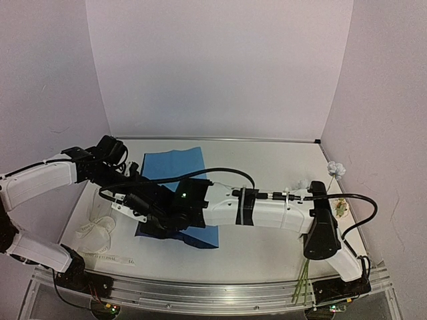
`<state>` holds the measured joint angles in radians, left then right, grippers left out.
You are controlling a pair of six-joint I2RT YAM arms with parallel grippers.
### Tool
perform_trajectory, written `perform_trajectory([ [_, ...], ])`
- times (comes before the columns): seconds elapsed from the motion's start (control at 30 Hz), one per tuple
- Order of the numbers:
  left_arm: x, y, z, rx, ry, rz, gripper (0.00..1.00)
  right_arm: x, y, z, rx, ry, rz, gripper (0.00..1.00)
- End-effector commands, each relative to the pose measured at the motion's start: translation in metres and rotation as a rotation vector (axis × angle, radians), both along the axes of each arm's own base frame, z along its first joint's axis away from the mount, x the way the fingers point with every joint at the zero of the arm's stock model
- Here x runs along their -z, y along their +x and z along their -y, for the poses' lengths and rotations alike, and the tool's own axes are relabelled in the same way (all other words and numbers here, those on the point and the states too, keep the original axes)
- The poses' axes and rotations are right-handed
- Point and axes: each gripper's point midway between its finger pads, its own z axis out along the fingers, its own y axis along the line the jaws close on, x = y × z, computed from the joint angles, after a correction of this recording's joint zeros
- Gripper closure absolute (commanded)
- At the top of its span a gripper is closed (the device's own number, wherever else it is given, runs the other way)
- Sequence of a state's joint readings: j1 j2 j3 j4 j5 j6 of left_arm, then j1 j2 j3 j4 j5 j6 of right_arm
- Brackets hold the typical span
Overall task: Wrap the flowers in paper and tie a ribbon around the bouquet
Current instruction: Pass from the left arm to the right, then flatten out the folded wrapping paper at the center of the board.
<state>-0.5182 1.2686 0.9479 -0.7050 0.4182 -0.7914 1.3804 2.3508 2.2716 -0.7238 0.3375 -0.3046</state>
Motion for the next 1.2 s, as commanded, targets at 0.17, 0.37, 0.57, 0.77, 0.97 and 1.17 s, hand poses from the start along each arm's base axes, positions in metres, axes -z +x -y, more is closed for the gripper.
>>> perform_trajectory([
  [0.17, -0.016, 0.0, -0.022, -0.096, 0.03, 0.121, 0.28, -0.043, 0.015, 0.019, 0.183, 0.176, -0.113, 1.0],
  [0.37, -0.018, -0.004, -0.048, -0.187, 0.077, 0.184, 0.06, -0.046, 0.036, 0.04, 0.415, 0.343, -0.319, 1.0],
  [0.57, 0.005, -0.016, -0.064, -0.253, 0.068, 0.158, 0.04, -0.054, 0.059, 0.054, 0.576, 0.485, -0.43, 1.0],
  [0.77, 0.027, -0.011, -0.045, -0.16, -0.008, 0.181, 0.07, -0.057, 0.083, 0.064, 0.719, 0.673, -0.545, 1.0],
  [0.97, 0.016, 0.013, -0.002, 0.036, -0.142, 0.285, 0.19, -0.06, 0.095, 0.074, 0.818, 0.848, -0.697, 1.0],
  [1.17, 0.031, 0.038, 0.038, 0.154, -0.212, 0.318, 0.32, -0.059, 0.106, 0.082, 0.931, 1.025, -0.892, 1.0],
])
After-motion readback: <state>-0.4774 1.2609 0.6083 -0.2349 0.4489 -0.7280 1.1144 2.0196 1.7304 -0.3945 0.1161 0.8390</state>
